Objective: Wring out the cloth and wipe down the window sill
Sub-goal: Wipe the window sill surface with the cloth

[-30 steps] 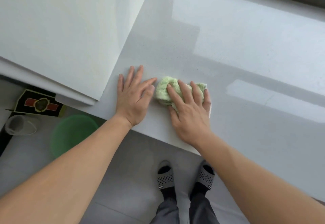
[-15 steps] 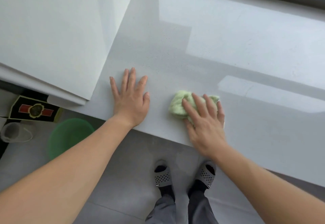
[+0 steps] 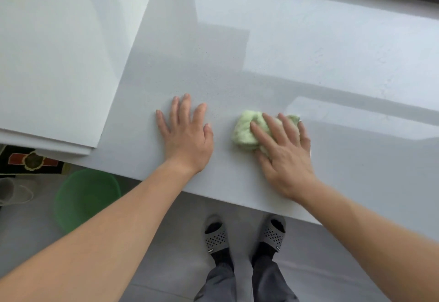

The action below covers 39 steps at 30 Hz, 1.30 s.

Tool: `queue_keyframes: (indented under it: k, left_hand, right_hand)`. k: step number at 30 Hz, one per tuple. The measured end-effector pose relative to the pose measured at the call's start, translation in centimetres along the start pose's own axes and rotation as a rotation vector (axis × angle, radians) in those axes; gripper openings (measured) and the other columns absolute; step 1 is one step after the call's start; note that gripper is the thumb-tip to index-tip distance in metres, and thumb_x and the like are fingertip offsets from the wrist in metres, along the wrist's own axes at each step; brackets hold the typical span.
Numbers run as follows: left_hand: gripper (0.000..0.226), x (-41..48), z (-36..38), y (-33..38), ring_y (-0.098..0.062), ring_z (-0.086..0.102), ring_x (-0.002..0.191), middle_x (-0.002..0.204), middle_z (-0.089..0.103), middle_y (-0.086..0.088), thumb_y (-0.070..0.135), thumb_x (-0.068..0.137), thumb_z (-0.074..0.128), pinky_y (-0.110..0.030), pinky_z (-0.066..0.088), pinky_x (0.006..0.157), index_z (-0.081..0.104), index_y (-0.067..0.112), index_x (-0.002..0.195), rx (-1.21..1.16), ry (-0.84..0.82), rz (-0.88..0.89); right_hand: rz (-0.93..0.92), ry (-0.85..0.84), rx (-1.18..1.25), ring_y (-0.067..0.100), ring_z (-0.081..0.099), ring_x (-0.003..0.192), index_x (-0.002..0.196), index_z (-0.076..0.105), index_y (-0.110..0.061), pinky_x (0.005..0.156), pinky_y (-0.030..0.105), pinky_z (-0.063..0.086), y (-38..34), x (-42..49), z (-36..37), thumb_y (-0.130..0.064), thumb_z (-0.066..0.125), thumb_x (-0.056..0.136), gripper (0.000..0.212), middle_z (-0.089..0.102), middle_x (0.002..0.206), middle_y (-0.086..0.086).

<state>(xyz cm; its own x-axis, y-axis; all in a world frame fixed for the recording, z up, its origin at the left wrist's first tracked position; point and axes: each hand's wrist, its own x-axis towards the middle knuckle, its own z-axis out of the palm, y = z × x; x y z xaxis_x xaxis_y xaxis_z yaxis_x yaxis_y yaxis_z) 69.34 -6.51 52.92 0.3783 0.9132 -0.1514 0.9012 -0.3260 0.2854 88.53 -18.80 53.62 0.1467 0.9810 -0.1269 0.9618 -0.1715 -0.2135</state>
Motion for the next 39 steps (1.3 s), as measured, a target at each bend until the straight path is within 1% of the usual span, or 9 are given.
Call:
queue_keyframes:
  k: [5, 8, 11, 13, 18, 22, 26, 33, 39]
  left_hand:
    - [0.035, 2.6, -0.4, 2.6, -0.031, 0.021, 0.142, 0.148, 0.031, -0.012, 0.020, 0.095, 0.042, -0.065, -0.002, 0.116, 0.050, 0.019, 0.129, -0.096, 0.106, -0.104]
    - [0.040, 5.1, -0.1, 3.7, -0.029, 0.016, 0.147, 0.156, 0.028, -0.010, 0.023, 0.096, 0.043, -0.060, -0.005, 0.117, 0.048, 0.023, 0.136, -0.120, 0.102, -0.076]
    - [0.045, 8.0, 0.1, 4.9, -0.026, 0.006, 0.152, 0.162, 0.020, -0.007, 0.020, 0.097, 0.039, -0.060, -0.008, 0.118, 0.043, 0.025, 0.142, -0.115, 0.104, -0.070]
    - [0.047, 9.7, 0.1, 5.2, -0.025, 0.006, 0.152, 0.163, 0.020, -0.007, 0.019, 0.096, 0.038, -0.059, -0.008, 0.118, 0.043, 0.025, 0.143, -0.109, 0.133, -0.071]
    - [0.049, 12.5, 0.3, 6.2, -0.023, 0.000, 0.153, 0.166, 0.012, -0.003, 0.030, 0.098, 0.030, -0.058, -0.009, 0.118, 0.038, 0.029, 0.147, -0.088, 0.097, -0.138]
    - [0.058, 12.8, 1.2, 7.3, -0.026, -0.010, 0.152, 0.167, -0.003, -0.003, 0.047, 0.099, 0.024, -0.064, -0.009, 0.116, 0.015, 0.035, 0.155, 0.094, 0.050, -0.178]
    - [0.067, 12.9, 1.4, 7.2, -0.027, -0.009, 0.152, 0.167, -0.002, -0.005, 0.059, 0.093, 0.015, -0.065, -0.006, 0.116, 0.012, 0.035, 0.155, 0.131, 0.066, -0.174]
    - [0.065, 13.7, 1.4, 7.9, -0.038, 0.005, 0.151, 0.163, 0.016, -0.016, 0.053, 0.091, 0.024, -0.073, 0.001, 0.112, 0.035, 0.024, 0.148, 0.129, 0.084, -0.177]
    - [0.072, 14.1, 2.5, 10.4, -0.043, 0.006, 0.150, 0.160, 0.017, -0.027, 0.054, 0.091, 0.026, -0.072, 0.004, 0.112, 0.035, 0.012, 0.149, 0.153, 0.129, -0.254]
  right_hand:
    - [-0.317, -0.099, -0.057, 0.026, 0.017, 0.150, 0.151, 0.025, -0.042, 0.119, 0.055, 0.011, 3.2, 0.1, -0.6, -0.042, 0.044, 0.091, 0.063, 0.027, 0.160, -0.006]
    - [-0.078, -0.005, 0.002, 0.027, 0.018, 0.149, 0.150, 0.025, -0.043, 0.120, 0.051, 0.006, 6.2, 7.9, -1.9, -0.045, 0.038, 0.091, 0.060, 0.027, 0.160, -0.005]
    - [0.219, 0.035, 0.093, 0.022, 0.003, 0.151, 0.150, 0.018, -0.046, 0.120, 0.050, -0.004, 6.3, 12.9, -2.5, -0.044, 0.032, 0.097, 0.054, 0.014, 0.163, -0.010]
    - [0.178, 0.055, 0.062, 0.024, 0.002, 0.151, 0.151, 0.017, -0.044, 0.120, 0.052, -0.003, 4.8, 12.0, -2.0, -0.044, 0.031, 0.097, 0.055, 0.013, 0.163, -0.009]
    - [-0.210, -0.019, -0.035, 0.023, 0.014, 0.150, 0.150, 0.023, -0.044, 0.120, 0.052, 0.006, 7.3, 11.7, -2.2, -0.043, 0.039, 0.094, 0.059, 0.025, 0.160, -0.009]
    - [-0.014, -0.001, 0.045, 0.022, 0.007, 0.151, 0.151, 0.019, -0.046, 0.120, 0.050, -0.002, 10.4, 21.4, -4.2, -0.045, 0.034, 0.096, 0.056, 0.018, 0.162, -0.009]
    - [0.154, 0.016, 0.110, 0.025, 0.000, 0.151, 0.151, 0.015, -0.045, 0.119, 0.053, -0.007, 9.5, 26.2, -4.8, -0.045, 0.031, 0.098, 0.056, 0.010, 0.164, -0.008]
    - [-0.326, -0.053, -0.002, 0.025, 0.013, 0.150, 0.151, 0.022, -0.043, 0.120, 0.052, 0.005, 10.0, 21.9, -4.2, -0.047, 0.036, 0.095, 0.058, 0.023, 0.161, -0.008]
    - [0.067, 0.034, 0.100, 0.029, 0.009, 0.150, 0.151, 0.023, -0.040, 0.119, 0.056, -0.003, 11.2, 35.0, -6.0, -0.042, 0.035, 0.097, 0.055, 0.020, 0.162, -0.004]
